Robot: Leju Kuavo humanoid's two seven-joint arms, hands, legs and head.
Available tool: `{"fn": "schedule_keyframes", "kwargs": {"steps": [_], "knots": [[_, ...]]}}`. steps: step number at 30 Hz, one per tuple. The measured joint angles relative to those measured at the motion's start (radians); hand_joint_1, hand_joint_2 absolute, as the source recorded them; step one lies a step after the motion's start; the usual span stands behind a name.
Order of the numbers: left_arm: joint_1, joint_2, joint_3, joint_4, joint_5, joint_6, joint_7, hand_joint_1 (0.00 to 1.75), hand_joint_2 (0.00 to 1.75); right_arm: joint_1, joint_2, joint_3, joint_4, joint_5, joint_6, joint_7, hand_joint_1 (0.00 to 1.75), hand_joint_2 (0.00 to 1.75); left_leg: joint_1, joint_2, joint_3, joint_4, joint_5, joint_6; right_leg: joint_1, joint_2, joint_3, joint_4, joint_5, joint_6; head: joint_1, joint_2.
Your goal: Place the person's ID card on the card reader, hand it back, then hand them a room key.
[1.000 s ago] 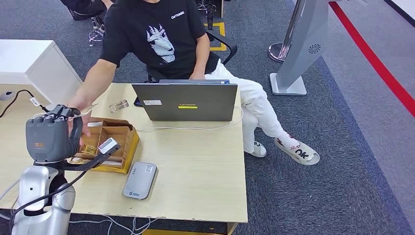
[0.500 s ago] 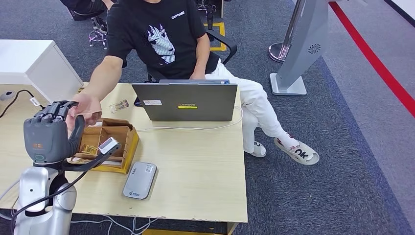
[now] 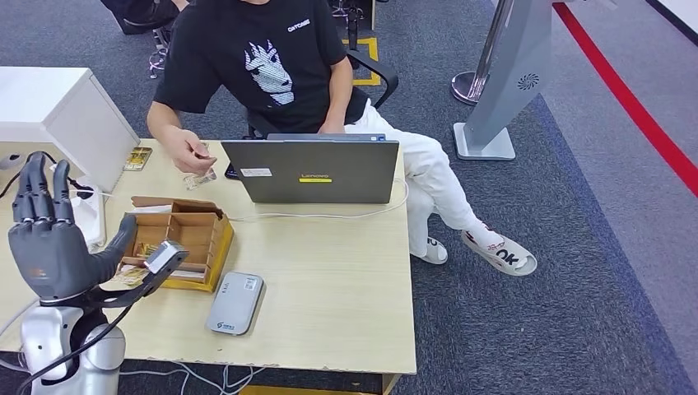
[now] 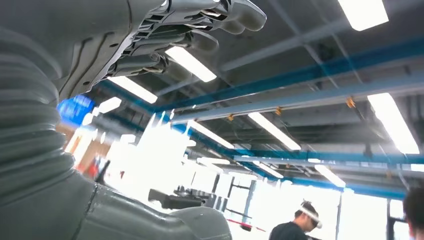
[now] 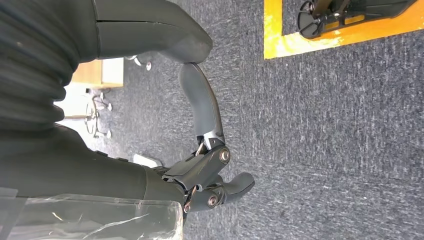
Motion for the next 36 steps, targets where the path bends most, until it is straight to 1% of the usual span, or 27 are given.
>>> {"fn": "schedule_keyframes", "kwargs": {"steps": [1, 2, 4, 5, 6, 8, 11, 13, 15, 16, 17, 18, 20, 22, 23, 24, 26, 27, 28, 30, 32, 33, 36], "knots": [[0.011, -0.013, 0.017, -0.010, 0.045, 0.019, -0.023, 0.00, 1.75, 0.000, 0.000, -0.003, 0.000, 0.000, -0.001, 0.001, 0.00, 1.75, 0.000, 0.000, 0.000, 0.000, 0.000, 0.000, 0.000, 0.000, 0.000, 0.000, 0.000, 0.000, 0.000, 0.000], [0.026, -0.038, 0.048, -0.029, 0.143, 0.036, -0.077, 0.00, 1.75, 0.000, 0.000, -0.007, 0.000, 0.000, -0.002, 0.002, 0.00, 1.75, 0.000, 0.000, 0.000, 0.000, 0.000, 0.000, 0.000, 0.000, 0.000, 0.000, 0.000, 0.000, 0.000, 0.000], [0.060, -0.119, 0.157, -0.075, 0.441, 0.052, -0.254, 0.00, 1.75, 0.001, 0.003, -0.019, 0.000, 0.000, -0.005, 0.005, 0.00, 1.75, 0.000, 0.000, -0.001, 0.000, 0.000, 0.000, 0.000, 0.000, 0.000, 0.000, 0.000, 0.000, 0.000, 0.000], [0.074, -0.159, 0.219, -0.095, 0.593, 0.039, -0.335, 0.00, 1.75, 0.001, 0.005, -0.024, 0.000, 0.000, -0.006, 0.006, 0.00, 1.75, 0.000, 0.000, -0.001, 0.000, 0.000, 0.000, 0.000, 0.000, 0.000, 0.000, 0.000, 0.000, 0.000, 0.000], [0.083, -0.191, 0.273, -0.107, 0.709, 0.022, -0.386, 0.00, 1.75, 0.001, 0.007, -0.028, 0.000, 0.000, -0.007, 0.007, 0.00, 1.75, 0.000, 0.000, -0.001, 0.000, 0.000, 0.000, 0.000, 0.000, -0.001, 0.000, 0.000, 0.000, 0.000, 0.000], [0.093, -0.232, 0.350, -0.121, 0.853, -0.004, -0.415, 0.00, 1.75, 0.001, 0.009, -0.034, 0.000, 0.000, -0.008, 0.007, 0.00, 1.75, 0.000, 0.000, -0.001, 0.000, 0.000, 0.000, 0.000, 0.000, -0.001, 0.000, 0.000, 0.000, 0.000, 0.000], [0.106, -0.272, 0.429, -0.134, 0.963, -0.047, -0.423, 0.00, 1.75, 0.000, 0.011, -0.041, 0.000, 0.000, -0.009, 0.009, 0.00, 1.75, 0.000, -0.001, -0.002, 0.000, 0.000, 0.000, 0.000, -0.002, -0.001, 0.000, -0.001, 0.000, 0.000, 0.000], [0.101, -0.294, 0.499, -0.123, 1.125, -0.135, -0.417, 0.00, 1.75, -0.002, 0.013, -0.044, 0.000, 0.003, -0.009, 0.006, 0.00, 1.75, 0.000, 0.000, -0.002, -0.001, 0.000, 0.000, 0.000, -0.002, 0.000, 0.000, 0.000, 0.000, 0.000, 0.000], [0.077, -0.303, 0.614, -0.051, 1.344, -0.257, -0.394, 0.00, 1.75, -0.002, 0.014, -0.045, 0.000, 0.013, -0.004, -0.002, 0.00, 1.75, -0.001, 0.000, -0.001, -0.001, 0.000, 0.000, 0.000, -0.001, 0.000, 0.000, 0.000, 0.000, 0.000, 0.000], [0.064, -0.296, 0.680, 0.017, 1.448, -0.306, -0.383, 0.00, 1.75, -0.003, 0.015, -0.045, 0.000, 0.023, 0.001, -0.007, 0.00, 1.75, -0.001, 0.001, 0.000, -0.001, 0.000, 0.000, 0.000, 0.000, 0.000, 0.000, 0.000, 0.000, 0.000, 0.000], [0.054, -0.279, 0.740, 0.108, 1.531, -0.327, -0.376, 0.00, 1.75, -0.003, 0.015, -0.045, 0.000, 0.035, 0.008, -0.012, 0.00, 1.75, -0.001, 0.002, 0.000, -0.001, 0.000, 0.000, -0.001, 0.001, 0.000, 0.000, 0.000, 0.000, 0.000, 0.000], [0.047, -0.255, 0.794, 0.212, 1.596, -0.329, -0.376, 0.00, 1.75, -0.004, 0.015, -0.044, 0.001, 0.049, 0.015, -0.016, 0.00, 1.75, -0.001, 0.002, 0.001, -0.002, 0.000, 0.000, -0.001, 0.002, -0.001, 0.000, 0.000, 0.000, 0.000, 0.000], [0.041, -0.196, 0.877, 0.452, 1.668, -0.289, -0.391, 0.00, 1.75, -0.006, 0.015, -0.041, 0.001, 0.075, 0.032, -0.020, 0.00, 1.75, 0.000, 0.004, 0.001, -0.002, 0.000, 0.000, 0.000, 0.003, -0.001, 0.000, -0.001, 0.000, -0.002, 0.000], [0.038, -0.140, 0.929, 0.683, 1.687, -0.242, -0.404, 0.00, 1.75, -0.008, 0.015, -0.038, 0.002, 0.092, 0.047, -0.020, 0.00, 1.75, 0.000, 0.003, 0.000, -0.002, 0.000, 0.000, 0.000, 0.002, -0.002, 0.000, -0.001, 0.000, -0.002, 0.000], [0.037, -0.117, 0.944, 0.781, 1.688, -0.224, -0.394, 0.11, 1.75, -0.010, 0.015, -0.037, 0.002, 0.097, 0.052, -0.020, 0.10, 1.75, 0.000, 0.003, 0.000, -0.002, 0.000, 0.000, 0.000, 0.002, -0.002, 0.000, -0.001, 0.000, -0.002, 0.000], [0.037, -0.096, 0.955, 0.875, 1.686, -0.208, -0.374, 0.55, 1.75, -0.011, 0.015, -0.037, 0.002, 0.100, 0.058, -0.019, 0.36, 1.75, 0.000, 0.002, 0.000, -0.002, 0.000, 0.000, 0.000, 0.002, -0.002, 0.000, -0.001, 0.000, -0.002, 0.000], [0.036, -0.065, 0.965, 1.021, 1.665, -0.176, -0.317, 1.42, 1.75, -0.013, 0.015, -0.037, 0.002, 0.099, 0.070, -0.018, 1.23, 1.75, -0.001, 0.002, -0.001, -0.001, 0.000, 0.000, 0.000, 0.001, -0.002, 0.000, -0.001, 0.000, -0.002, 0.000], [0.034, -0.052, 0.966, 1.082, 1.641, -0.145, -0.284, 1.75, 1.75, -0.013, 0.015, -0.037, 0.002, 0.095, 0.078, -0.017, 1.57, 1.75, -0.001, 0.001, -0.001, -0.001, 0.000, 0.000, 0.000, 0.001, -0.002, 0.000, -0.001, 0.000, -0.002, 0.000], [0.032, -0.042, 0.964, 1.133, 1.609, -0.108, -0.250, 1.75, 1.75, -0.013, 0.016, -0.039, 0.002, 0.090, 0.085, -0.015, 1.75, 1.75, -0.001, 0.001, -0.001, 0.000, 0.000, 0.000, 0.000, 0.001, -0.002, 0.000, -0.001, 0.000, -0.001, 0.000], [0.029, -0.028, 0.952, 1.217, 1.534, -0.041, -0.149, 1.75, 1.75, -0.013, 0.017, -0.043, 0.002, 0.079, 0.105, -0.010, 1.75, 1.75, -0.001, 0.001, -0.001, 0.000, 0.000, 0.001, -0.001, 0.001, -0.002, 0.000, 0.000, 0.000, -0.001, 0.000], [0.027, -0.023, 0.930, 1.279, 1.487, -0.023, -0.043, 1.75, 1.75, -0.013, 0.021, -0.046, 0.002, 0.073, 0.125, -0.005, 1.75, 1.75, -0.002, 0.001, -0.001, 0.000, 0.000, 0.001, -0.001, 0.001, -0.002, 0.000, 0.000, 0.001, -0.001, 0.000], [0.028, -0.023, 0.920, 1.304, 1.477, -0.024, -0.008, 1.75, 1.75, -0.013, 0.023, -0.047, 0.002, 0.073, 0.132, -0.003, 1.75, 1.75, -0.002, 0.001, -0.001, 0.000, 0.000, 0.001, -0.001, 0.001, -0.002, 0.000, 0.000, 0.001, -0.001, 0.000], [0.028, -0.029, 0.897, 1.359, 1.457, -0.026, 0.045, 1.75, 1.75, -0.012, 0.026, -0.050, 0.002, 0.072, 0.147, 0.001, 1.75, 1.75, -0.002, 0.001, -0.001, 0.000, 0.000, 0.001, -0.001, 0.001, -0.001, 0.000, 0.000, 0.001, -0.001, 0.000]]}}
